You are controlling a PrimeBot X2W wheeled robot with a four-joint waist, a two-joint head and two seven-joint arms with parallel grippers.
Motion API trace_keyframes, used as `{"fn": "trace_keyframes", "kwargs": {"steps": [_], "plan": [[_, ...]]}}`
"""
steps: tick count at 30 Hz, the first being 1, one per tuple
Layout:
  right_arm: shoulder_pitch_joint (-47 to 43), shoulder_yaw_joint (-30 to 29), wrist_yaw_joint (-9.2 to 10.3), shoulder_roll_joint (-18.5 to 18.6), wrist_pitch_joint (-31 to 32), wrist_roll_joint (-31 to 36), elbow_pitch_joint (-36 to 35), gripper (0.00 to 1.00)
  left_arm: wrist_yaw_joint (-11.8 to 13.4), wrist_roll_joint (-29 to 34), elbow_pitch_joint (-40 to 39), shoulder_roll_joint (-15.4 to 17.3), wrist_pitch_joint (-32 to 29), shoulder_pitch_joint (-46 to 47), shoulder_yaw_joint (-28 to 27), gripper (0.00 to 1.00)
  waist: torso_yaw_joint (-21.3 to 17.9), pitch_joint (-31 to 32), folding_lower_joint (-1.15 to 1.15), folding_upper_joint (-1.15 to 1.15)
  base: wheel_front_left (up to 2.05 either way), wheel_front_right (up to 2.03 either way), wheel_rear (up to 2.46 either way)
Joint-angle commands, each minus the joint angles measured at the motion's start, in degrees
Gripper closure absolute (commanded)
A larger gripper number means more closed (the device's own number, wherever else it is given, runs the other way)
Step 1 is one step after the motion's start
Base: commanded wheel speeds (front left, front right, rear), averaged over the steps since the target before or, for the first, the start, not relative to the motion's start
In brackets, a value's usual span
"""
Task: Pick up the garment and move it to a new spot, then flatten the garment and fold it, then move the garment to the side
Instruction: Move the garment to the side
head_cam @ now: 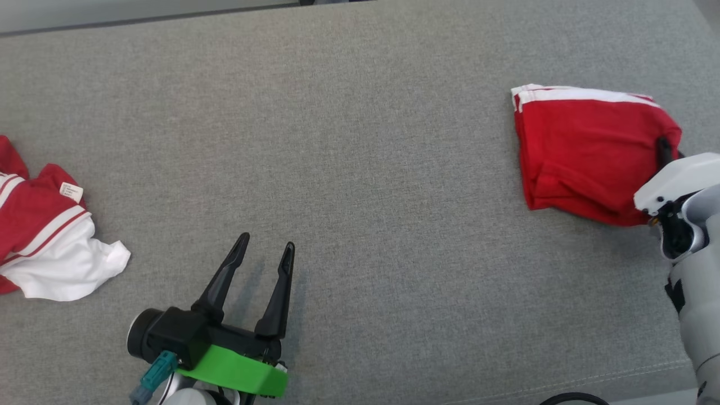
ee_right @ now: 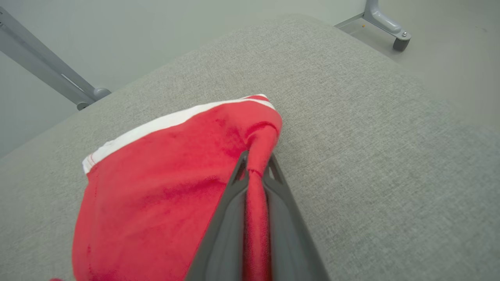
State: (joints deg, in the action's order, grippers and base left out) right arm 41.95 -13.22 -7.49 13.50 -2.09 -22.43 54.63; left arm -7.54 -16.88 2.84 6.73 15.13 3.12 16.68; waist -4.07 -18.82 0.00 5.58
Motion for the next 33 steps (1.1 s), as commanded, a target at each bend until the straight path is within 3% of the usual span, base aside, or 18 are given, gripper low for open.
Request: {"fn": "trace_keyframes", "kwargs": {"steps": [1, 9, 17, 22, 23, 24, 25, 26, 33], "plan": [[1.87, -0.66, 0.0, 1.78, -0.94, 1.28, 0.33, 1.0, 0.04, -0.31, -0.03, 0.94, 0.01, 1.3, 0.2, 0.0, -0.27, -4.8, 0.0, 0.0, 0.0, 0.0, 0.0], [6.67, -1.06, 0.01, 7.46, -1.38, 8.29, 1.71, 1.0, 0.04, -0.36, 0.87, 1.8, 0.01, 1.56, -0.45, 0.0, 3.2, -7.83, 0.0, 0.0, 0.0, 0.0, 0.0], [11.55, -2.04, 0.01, 13.79, 3.15, 17.12, 3.68, 1.0, 0.04, -0.51, 1.01, 2.33, 0.01, 0.04, -2.17, 0.0, 5.54, -9.71, 0.0, 0.0, 0.0, 0.0, 0.0], [10.56, -2.96, 0.01, 15.52, 5.58, 22.19, 4.6, 1.0, 0.04, -0.48, 1.03, 1.89, 0.01, -0.01, -2.69, 0.0, 5.85, -9.73, 0.0, 0.0, 0.0, 0.0, 0.0], [10.12, -3.55, 0.01, 15.68, 5.64, 23.0, 4.62, 0.94, 0.04, -0.46, 1.07, 1.8, 0.01, -0.01, -2.74, 0.0, 5.82, -9.62, 0.0, 0.0, 0.0, 0.0, 0.0], [9.65, -4.32, 0.02, 15.97, 5.67, 24.04, 4.52, 0.81, 0.04, -0.47, 1.07, 1.63, 0.01, 0.02, -2.81, 0.0, 5.76, -9.53, 0.0, 0.0, 0.0, 0.0, 0.0], [9.22, -5.19, 0.02, 16.2, 5.73, 25.36, 4.32, 0.6, 0.04, -0.45, 1.02, 1.46, 0.01, 0.04, -2.87, 0.0, 5.68, -9.43, 0.0, 0.0, 0.0, 0.0, 0.0], [8.84, -5.95, 0.02, 16.02, 6.04, 26.42, 4.15, 0.0, 0.04, -0.43, 1.02, 1.33, 0.01, 0.03, -2.95, 0.0, 5.54, -9.27, 0.0, 0.0, 0.0, 0.0, 0.0], [5.93, -8.68, 0.04, 15.29, 7.0, 33.82, 1.2, 0.0, 0.04, -0.7, 1.64, 0.33, 0.01, -0.92, -3.45, 0.0, 4.49, -6.06, 0.0, 0.0, 0.0, 0.0, 0.0]]}}
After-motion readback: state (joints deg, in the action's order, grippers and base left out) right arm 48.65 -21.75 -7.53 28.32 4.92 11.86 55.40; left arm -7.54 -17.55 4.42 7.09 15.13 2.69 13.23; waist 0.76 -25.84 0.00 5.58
